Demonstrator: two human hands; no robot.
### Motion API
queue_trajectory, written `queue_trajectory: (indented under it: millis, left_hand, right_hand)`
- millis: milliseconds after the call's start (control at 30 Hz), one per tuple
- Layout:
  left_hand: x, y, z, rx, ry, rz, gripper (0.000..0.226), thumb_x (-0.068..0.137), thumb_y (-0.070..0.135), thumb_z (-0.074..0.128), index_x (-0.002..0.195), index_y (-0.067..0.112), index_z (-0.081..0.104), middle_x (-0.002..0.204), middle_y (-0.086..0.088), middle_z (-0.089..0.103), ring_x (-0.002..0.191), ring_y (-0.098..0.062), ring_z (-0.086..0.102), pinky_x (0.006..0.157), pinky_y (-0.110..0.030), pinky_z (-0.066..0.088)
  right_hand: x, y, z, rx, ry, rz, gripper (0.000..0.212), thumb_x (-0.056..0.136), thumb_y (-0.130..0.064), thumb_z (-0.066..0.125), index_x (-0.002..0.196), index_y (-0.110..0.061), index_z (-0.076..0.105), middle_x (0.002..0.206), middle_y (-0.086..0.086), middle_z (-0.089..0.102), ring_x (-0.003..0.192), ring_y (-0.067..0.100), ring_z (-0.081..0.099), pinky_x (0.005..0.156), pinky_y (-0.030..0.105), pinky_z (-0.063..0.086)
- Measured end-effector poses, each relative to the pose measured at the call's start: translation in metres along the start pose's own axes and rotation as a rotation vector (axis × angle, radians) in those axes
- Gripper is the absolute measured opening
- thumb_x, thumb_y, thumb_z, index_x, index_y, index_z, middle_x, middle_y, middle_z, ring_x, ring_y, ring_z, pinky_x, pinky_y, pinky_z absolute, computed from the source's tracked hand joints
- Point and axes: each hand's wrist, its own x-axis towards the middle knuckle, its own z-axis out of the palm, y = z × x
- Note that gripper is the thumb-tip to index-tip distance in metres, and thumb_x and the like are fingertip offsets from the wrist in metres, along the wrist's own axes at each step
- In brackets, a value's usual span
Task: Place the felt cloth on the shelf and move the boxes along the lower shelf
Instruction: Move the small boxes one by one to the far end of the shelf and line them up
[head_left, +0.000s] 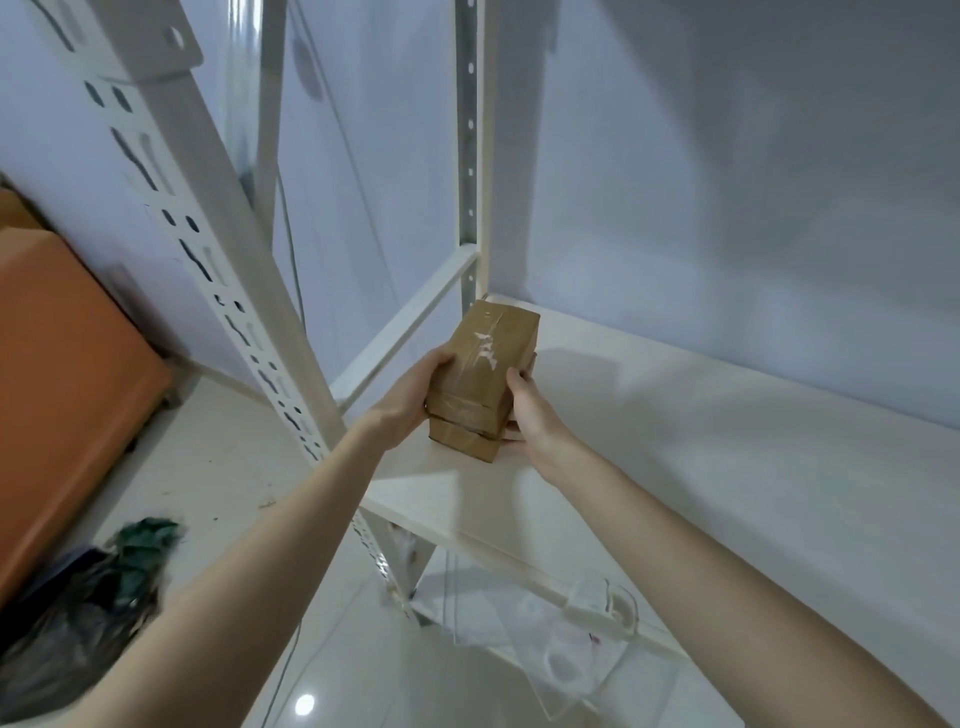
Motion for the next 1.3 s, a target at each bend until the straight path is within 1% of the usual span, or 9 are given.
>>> queue_trajectory:
  millis: [133, 200, 333, 467, 667, 733, 833, 1100, 1300]
  left_hand:
    - [0.001, 0.0, -0.006, -0.038, -0.021, 0.0, 0.036, 0.097, 0.031, 0.033, 0.103, 0.017, 0.065, 0.086, 0.004, 0.074, 0.083, -0.016, 0.065, 0.072, -0.028, 0.048]
    - [-0.003, 0.006, -0.006, 0.014, -0.053, 0.006, 0.04, 0.094, 0.033, 0.032, 0.105, 0.013, 0.065, 0.089, 0.001, 0.072, 0.086, -0.019, 0.063, 0.071, -0.027, 0.047]
    - [-0.008, 0.017, -0.008, 0.145, -0.032, -0.007, 0.045, 0.092, 0.045, 0.035, 0.12, 0.021, 0.062, 0.109, -0.003, 0.068, 0.103, -0.023, 0.06, 0.09, -0.036, 0.043]
    - [-0.011, 0.023, -0.008, 0.2, 0.018, -0.02, 0.053, 0.09, 0.054, 0.038, 0.14, 0.034, 0.041, 0.142, -0.001, 0.049, 0.132, -0.023, 0.045, 0.117, -0.042, 0.022]
    - [-0.023, 0.033, -0.004, 0.224, 0.058, 0.054, 0.052, 0.096, 0.05, 0.034, 0.145, 0.032, 0.031, 0.155, 0.002, 0.028, 0.141, -0.018, 0.032, 0.113, -0.03, 0.019]
    - [-0.029, 0.035, -0.001, 0.225, 0.073, 0.068, 0.053, 0.097, 0.052, 0.033, 0.146, 0.031, 0.029, 0.157, 0.003, 0.026, 0.143, -0.018, 0.028, 0.116, -0.033, 0.017]
    - [-0.042, 0.044, 0.009, 0.271, 0.085, 0.128, 0.052, 0.097, 0.054, 0.027, 0.145, 0.033, 0.03, 0.157, 0.005, 0.024, 0.145, -0.017, 0.023, 0.12, -0.043, 0.01]
    - [-0.071, 0.085, 0.071, 0.325, 0.066, 0.286, 0.05, 0.101, 0.045, 0.026, 0.147, 0.026, 0.029, 0.155, 0.009, 0.028, 0.142, -0.009, 0.025, 0.107, -0.024, 0.018]
    - [-0.085, 0.092, 0.152, 0.356, -0.026, 0.331, 0.058, 0.1, 0.05, 0.018, 0.151, 0.022, 0.019, 0.158, 0.001, 0.023, 0.146, -0.016, 0.018, 0.118, -0.036, 0.012]
  right_hand:
    - [-0.001, -0.004, -0.001, -0.037, -0.006, 0.0, 0.053, 0.099, -0.046, 0.025, 0.149, -0.03, 0.016, 0.15, -0.003, 0.037, 0.133, 0.021, 0.041, 0.092, 0.034, 0.037]
    - [-0.003, -0.007, -0.004, -0.035, -0.006, 0.001, 0.053, 0.1, -0.045, 0.024, 0.149, -0.031, 0.015, 0.15, -0.004, 0.036, 0.134, 0.022, 0.039, 0.09, 0.035, 0.033]
    - [-0.012, -0.014, -0.007, -0.044, 0.005, -0.003, 0.049, 0.1, -0.044, 0.024, 0.147, -0.03, 0.021, 0.149, -0.004, 0.036, 0.132, 0.024, 0.039, 0.093, 0.04, 0.033]
    - [-0.018, -0.017, -0.014, -0.044, 0.025, 0.005, 0.053, 0.099, -0.047, 0.024, 0.148, -0.027, 0.02, 0.154, -0.004, 0.029, 0.137, 0.026, 0.033, 0.108, 0.048, 0.03]
    - [-0.028, -0.015, -0.031, -0.076, 0.051, 0.028, 0.067, 0.095, -0.055, 0.027, 0.152, -0.028, 0.005, 0.16, -0.002, 0.012, 0.143, 0.026, 0.024, 0.115, 0.051, 0.024]
    - [-0.033, -0.016, -0.039, -0.058, 0.064, 0.021, 0.066, 0.095, -0.055, 0.028, 0.152, -0.029, 0.005, 0.16, 0.0, 0.013, 0.143, 0.026, 0.025, 0.114, 0.05, 0.025]
    - [-0.044, -0.02, -0.051, -0.04, 0.083, 0.003, 0.065, 0.095, -0.053, 0.029, 0.152, -0.028, 0.008, 0.159, 0.0, 0.016, 0.141, 0.026, 0.028, 0.113, 0.049, 0.028]
    - [-0.095, -0.036, -0.11, -0.08, 0.132, -0.12, 0.054, 0.096, -0.049, 0.029, 0.146, -0.028, 0.027, 0.153, -0.002, 0.029, 0.134, 0.023, 0.037, 0.107, 0.045, 0.032]
    - [-0.142, -0.042, -0.179, -0.087, 0.207, -0.169, 0.056, 0.095, -0.048, 0.036, 0.145, -0.024, 0.032, 0.151, -0.004, 0.034, 0.131, 0.02, 0.04, 0.104, 0.043, 0.034]
